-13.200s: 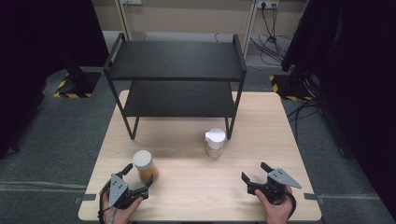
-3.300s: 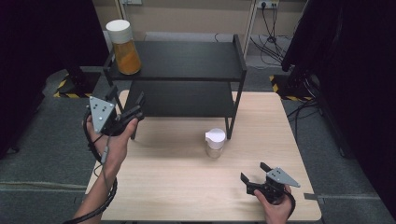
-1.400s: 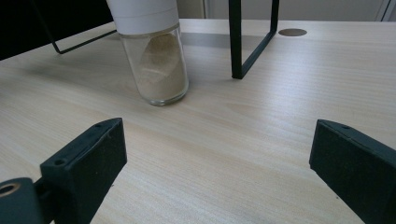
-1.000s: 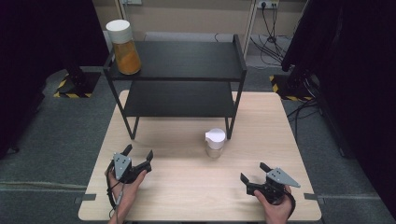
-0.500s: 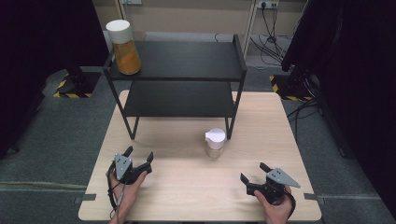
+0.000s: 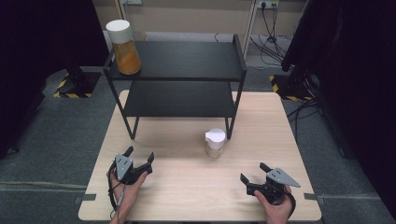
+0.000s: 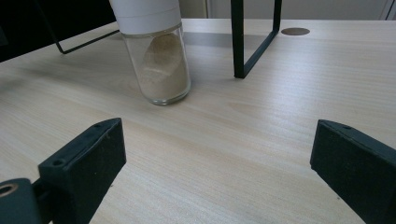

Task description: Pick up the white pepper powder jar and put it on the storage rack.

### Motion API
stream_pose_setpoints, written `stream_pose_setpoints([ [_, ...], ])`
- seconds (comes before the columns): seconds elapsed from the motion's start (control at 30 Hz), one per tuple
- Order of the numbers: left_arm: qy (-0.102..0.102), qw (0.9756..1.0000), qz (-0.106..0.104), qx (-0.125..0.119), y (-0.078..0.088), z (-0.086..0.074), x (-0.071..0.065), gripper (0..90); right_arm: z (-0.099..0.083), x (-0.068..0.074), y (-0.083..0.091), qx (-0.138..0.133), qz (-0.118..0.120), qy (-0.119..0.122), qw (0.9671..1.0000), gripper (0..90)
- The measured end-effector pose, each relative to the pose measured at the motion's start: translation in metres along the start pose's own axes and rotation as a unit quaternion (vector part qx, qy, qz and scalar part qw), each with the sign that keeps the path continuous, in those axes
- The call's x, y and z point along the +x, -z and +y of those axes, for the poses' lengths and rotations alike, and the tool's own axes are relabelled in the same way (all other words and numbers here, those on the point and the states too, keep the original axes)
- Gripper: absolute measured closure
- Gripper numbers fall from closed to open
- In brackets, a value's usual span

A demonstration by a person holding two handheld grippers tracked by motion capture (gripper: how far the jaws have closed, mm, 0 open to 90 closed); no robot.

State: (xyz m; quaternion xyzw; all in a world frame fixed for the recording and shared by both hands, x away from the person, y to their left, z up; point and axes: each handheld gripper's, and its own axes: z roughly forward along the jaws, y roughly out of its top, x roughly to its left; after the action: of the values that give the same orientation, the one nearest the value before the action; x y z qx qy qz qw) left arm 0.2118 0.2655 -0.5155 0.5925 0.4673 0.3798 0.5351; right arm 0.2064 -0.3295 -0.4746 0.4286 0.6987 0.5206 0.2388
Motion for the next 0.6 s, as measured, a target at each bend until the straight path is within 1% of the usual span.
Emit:
stream_pose_setpoints([
  [0.1,-0.002,1.0000,0.000,0.000,0.000,0.000,0.000,12.5,-0.001,0.000,0.000,-0.007,0.004,0.000,1.0000,3.4],
  [0.13,-0.003,1.0000,-0.001,-0.001,0.000,0.000,0.000,12.5,0.000,0.000,-0.001,-0.007,0.005,0.002,1.0000,3.3],
  [0.23,0.000,1.0000,-0.001,0.001,0.000,0.000,0.000,12.4,0.003,0.003,-0.003,-0.014,0.010,0.006,0.9998,3.3],
  [0.27,0.001,1.0000,-0.001,0.001,0.000,0.001,0.000,12.4,0.005,0.004,-0.005,-0.016,0.013,0.012,0.9997,3.3],
  [0.4,-0.005,1.0000,-0.001,0.003,0.000,0.001,0.000,12.3,0.016,0.006,-0.015,-0.021,0.026,0.023,0.9992,3.3],
  [0.6,-0.005,1.0000,-0.003,0.003,-0.001,0.001,0.000,12.3,0.029,0.010,-0.035,-0.020,0.045,0.035,0.9982,3.6],
])
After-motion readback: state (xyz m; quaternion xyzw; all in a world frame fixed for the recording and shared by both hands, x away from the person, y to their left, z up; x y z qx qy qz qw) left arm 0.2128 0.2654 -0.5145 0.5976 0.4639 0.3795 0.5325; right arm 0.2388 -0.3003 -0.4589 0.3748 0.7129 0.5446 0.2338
